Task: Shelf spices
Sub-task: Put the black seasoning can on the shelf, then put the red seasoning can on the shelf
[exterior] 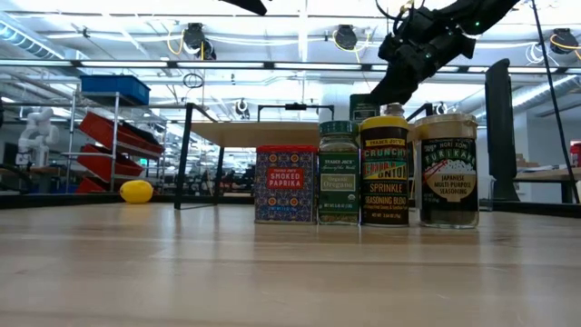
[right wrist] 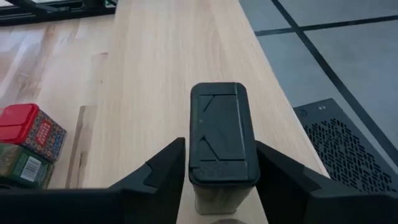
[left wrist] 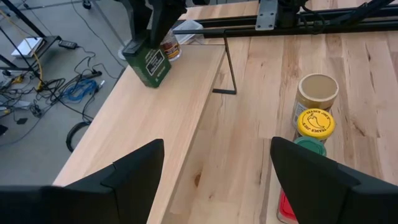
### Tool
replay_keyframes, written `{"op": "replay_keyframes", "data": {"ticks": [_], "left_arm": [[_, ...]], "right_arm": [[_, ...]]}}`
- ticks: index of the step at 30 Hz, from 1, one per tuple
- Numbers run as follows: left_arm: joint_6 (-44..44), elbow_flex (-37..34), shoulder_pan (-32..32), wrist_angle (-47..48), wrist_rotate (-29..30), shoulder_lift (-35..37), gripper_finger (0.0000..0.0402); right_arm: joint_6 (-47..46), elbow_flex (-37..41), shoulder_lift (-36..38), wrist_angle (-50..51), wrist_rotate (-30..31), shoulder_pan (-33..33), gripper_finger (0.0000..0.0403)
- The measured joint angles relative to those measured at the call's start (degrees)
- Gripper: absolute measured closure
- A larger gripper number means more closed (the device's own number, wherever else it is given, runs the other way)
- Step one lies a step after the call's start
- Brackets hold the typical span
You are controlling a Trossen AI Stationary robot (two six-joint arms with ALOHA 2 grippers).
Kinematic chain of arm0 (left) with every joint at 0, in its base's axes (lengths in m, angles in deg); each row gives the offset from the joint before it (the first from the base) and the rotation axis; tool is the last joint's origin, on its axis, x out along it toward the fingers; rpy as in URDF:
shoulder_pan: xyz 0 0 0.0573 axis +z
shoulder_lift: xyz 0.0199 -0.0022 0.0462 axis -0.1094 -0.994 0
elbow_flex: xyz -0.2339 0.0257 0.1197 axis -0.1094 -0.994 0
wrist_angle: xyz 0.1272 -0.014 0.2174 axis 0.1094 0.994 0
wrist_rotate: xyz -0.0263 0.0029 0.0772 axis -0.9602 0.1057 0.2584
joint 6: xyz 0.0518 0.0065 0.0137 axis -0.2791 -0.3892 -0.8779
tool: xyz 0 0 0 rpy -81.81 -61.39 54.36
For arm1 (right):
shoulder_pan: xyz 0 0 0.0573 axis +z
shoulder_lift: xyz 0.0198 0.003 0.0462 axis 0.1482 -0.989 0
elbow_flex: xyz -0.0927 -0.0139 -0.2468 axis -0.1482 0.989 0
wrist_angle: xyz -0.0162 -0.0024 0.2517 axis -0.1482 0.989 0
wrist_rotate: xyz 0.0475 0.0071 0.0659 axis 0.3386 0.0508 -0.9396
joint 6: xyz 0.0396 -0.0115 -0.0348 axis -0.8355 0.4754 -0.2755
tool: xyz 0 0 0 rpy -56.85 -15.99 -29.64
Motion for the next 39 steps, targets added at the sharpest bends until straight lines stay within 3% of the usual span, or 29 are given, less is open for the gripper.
{"op": "replay_keyframes", "data": {"ticks": [8, 18, 25, 28, 34, 39], "left_arm": [[0.0, 0.0, 0.0, 0.0, 0.0, 0.0, 0.0097], [0.0, -0.4, 0.0, -0.3, -0.4, 0.0, 0.0097], [3.3, -10.2, -0.5, -3.2, -12.7, 0.1, 0.0097], [4.3, -16.1, -1.4, -5.2, -14.0, 0.1, 0.0097], [4.6, -24.7, -3.7, -18.6, -14.0, 0.0, 0.0097], [2.7, -28.9, -5.5, -27.5, -14.8, 0.0, 0.0093]], "right_arm": [[-0.6, 0.0, 3.2, 1.3, 2.6, 0.0, 0.0233], [-5.0, 0.0, 14.3, 5.9, 2.8, 2.0, 0.0233], [-12.9, 0.0, 21.5, 10.5, 2.5, 16.6, 0.0234], [-16.5, 0.0, 22.2, 10.4, 3.2, 24.8, 0.0234], [-20.6, 0.0, 19.4, 10.4, 18.6, 39.5, 0.0234], [-21.8, 0.0, 14.4, 9.8, 25.0, 45.8, 0.0234]]}}
